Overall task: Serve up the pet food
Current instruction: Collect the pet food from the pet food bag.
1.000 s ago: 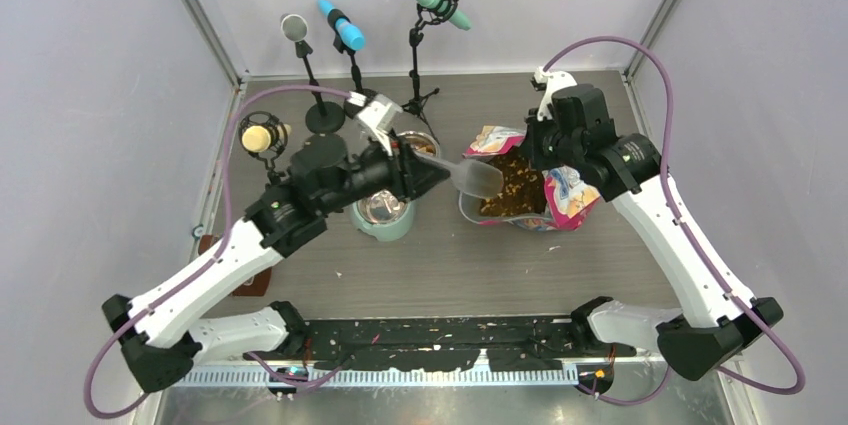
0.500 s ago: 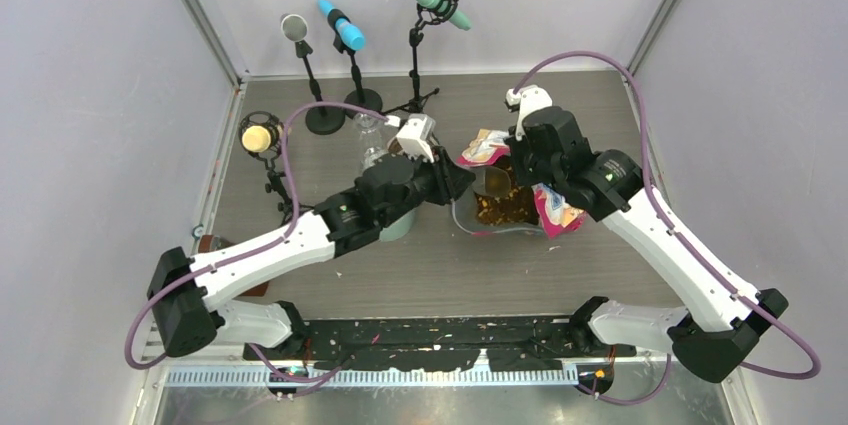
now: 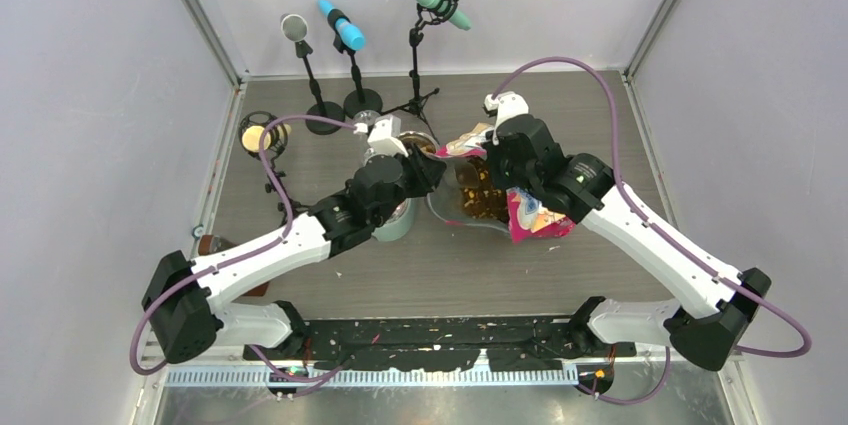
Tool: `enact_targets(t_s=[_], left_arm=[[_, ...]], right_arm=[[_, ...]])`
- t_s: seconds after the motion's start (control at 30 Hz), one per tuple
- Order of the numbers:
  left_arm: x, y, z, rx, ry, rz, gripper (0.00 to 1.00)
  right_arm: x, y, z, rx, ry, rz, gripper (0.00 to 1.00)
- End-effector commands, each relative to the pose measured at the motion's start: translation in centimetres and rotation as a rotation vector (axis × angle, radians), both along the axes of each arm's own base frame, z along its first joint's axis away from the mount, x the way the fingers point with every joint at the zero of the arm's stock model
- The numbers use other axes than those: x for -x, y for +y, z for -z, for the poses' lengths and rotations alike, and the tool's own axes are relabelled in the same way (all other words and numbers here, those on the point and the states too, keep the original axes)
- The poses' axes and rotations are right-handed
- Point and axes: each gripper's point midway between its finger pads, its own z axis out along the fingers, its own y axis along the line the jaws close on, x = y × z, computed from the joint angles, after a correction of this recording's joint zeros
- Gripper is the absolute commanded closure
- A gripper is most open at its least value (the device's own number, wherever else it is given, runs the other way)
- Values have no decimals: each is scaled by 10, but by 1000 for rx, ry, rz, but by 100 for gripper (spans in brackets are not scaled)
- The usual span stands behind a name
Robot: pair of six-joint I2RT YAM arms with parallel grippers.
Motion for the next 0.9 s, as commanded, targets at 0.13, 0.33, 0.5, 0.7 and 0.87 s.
enact_targets(t_s=[0.13,0.33,0.5,0.7,0.87], left_arm=[[-10,16,-5,11,-58,-126,100],[-17,-1,9,29,-77,-263,100],[-24,-22,19,106,-41,-287,100],[-27,-52,34,217,46,-252,100],[-26,-70,38,391,131,-160,100]], right_arm=[[-17,16,-10,-74,-62,48,95],[-13,14,-3,-69,-51,56,95],[-9,8,9,-54,-36,69,95],[-3,2,21,-42,-19,76,95],[-2,-3,22,-33,-19,82,95]])
